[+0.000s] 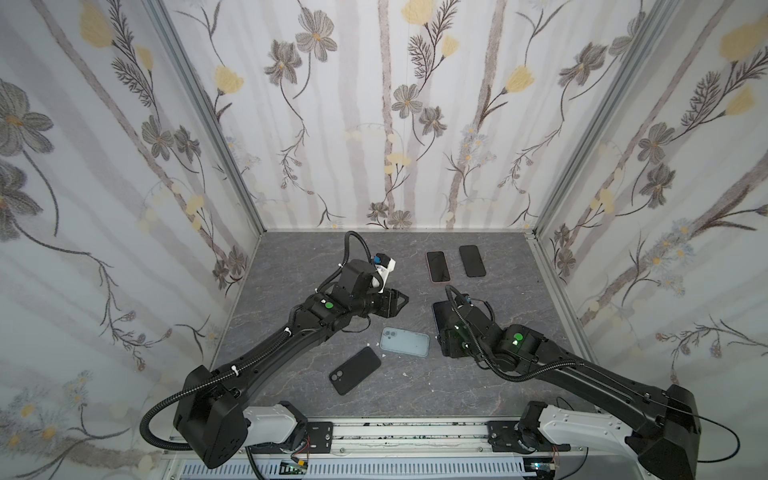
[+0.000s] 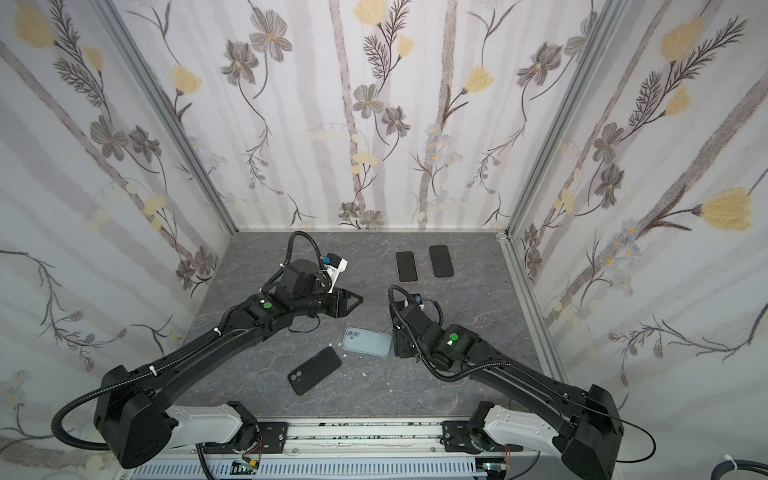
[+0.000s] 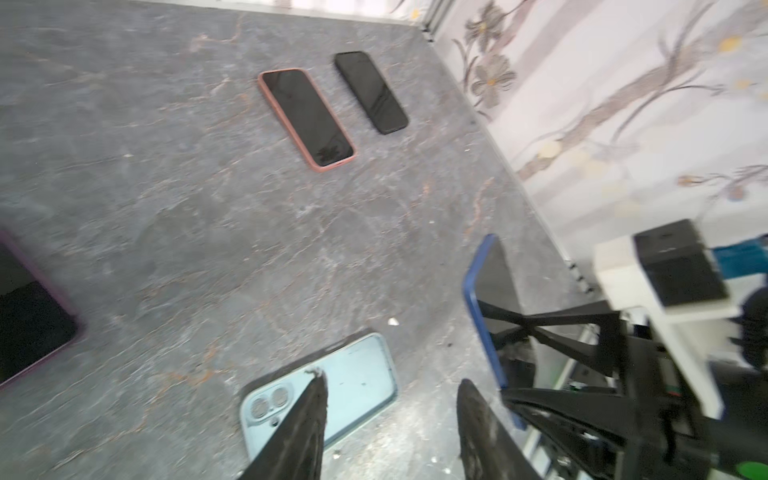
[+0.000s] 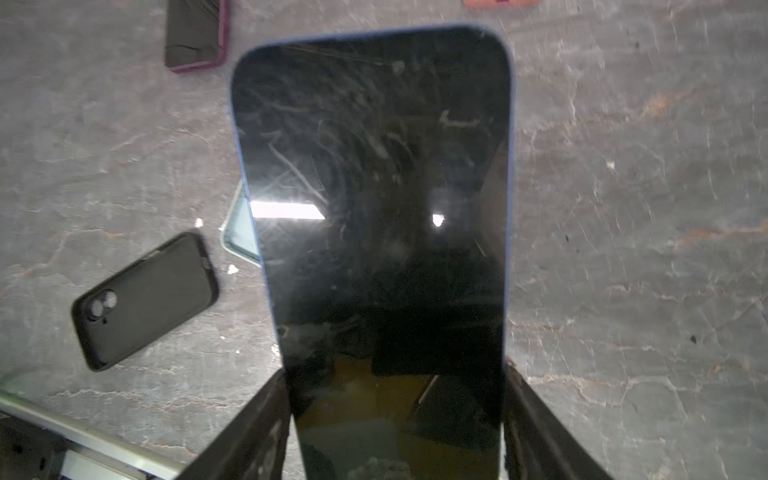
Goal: Put the phone into the phone case
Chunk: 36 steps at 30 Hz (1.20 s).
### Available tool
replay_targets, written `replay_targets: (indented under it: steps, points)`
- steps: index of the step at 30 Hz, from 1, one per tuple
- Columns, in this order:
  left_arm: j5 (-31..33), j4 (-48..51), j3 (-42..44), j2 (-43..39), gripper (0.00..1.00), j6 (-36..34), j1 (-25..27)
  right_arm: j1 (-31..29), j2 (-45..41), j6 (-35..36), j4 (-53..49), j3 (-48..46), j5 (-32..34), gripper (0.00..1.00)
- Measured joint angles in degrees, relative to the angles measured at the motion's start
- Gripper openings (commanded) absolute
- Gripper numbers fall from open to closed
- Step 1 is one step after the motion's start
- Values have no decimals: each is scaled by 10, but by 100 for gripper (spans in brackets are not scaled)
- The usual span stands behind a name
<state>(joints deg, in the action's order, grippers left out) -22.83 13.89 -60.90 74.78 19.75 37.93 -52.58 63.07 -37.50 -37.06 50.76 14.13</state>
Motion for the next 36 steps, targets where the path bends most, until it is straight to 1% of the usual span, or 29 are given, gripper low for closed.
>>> replay_targets:
  steps: [5,8,12,13,17,22,25,28,31,34,36]
  points:
    - [-86,-10,-20,5,49,45,-4,-10,10,43,13,41,-6,17]
    - [-118,-19,-20,10,46,68,-8,-23,16,63,25,60,-9,18]
    - [-144,-24,-20,14,41,90,-9,-42,26,81,31,78,-15,18]
    - [-149,-26,-20,14,39,92,-10,-47,30,83,34,82,-17,18]
    - [-164,-30,-15,14,24,103,-12,-60,44,91,34,92,-17,19]
    - [-167,-31,0,4,12,110,-14,-69,49,94,34,96,-11,19]
    - [-169,-38,9,-5,1,114,-19,-70,47,96,39,96,-12,20]
    - [-174,-52,16,-16,0,120,-23,-70,41,101,47,96,-13,22]
    - [-177,-67,25,-22,0,129,-29,-70,41,105,53,96,-14,27]
    - [-176,-77,34,-38,0,140,-35,-71,41,111,60,102,-16,39]
    - [-173,-94,34,-50,0,151,-40,-71,44,117,62,119,-14,52]
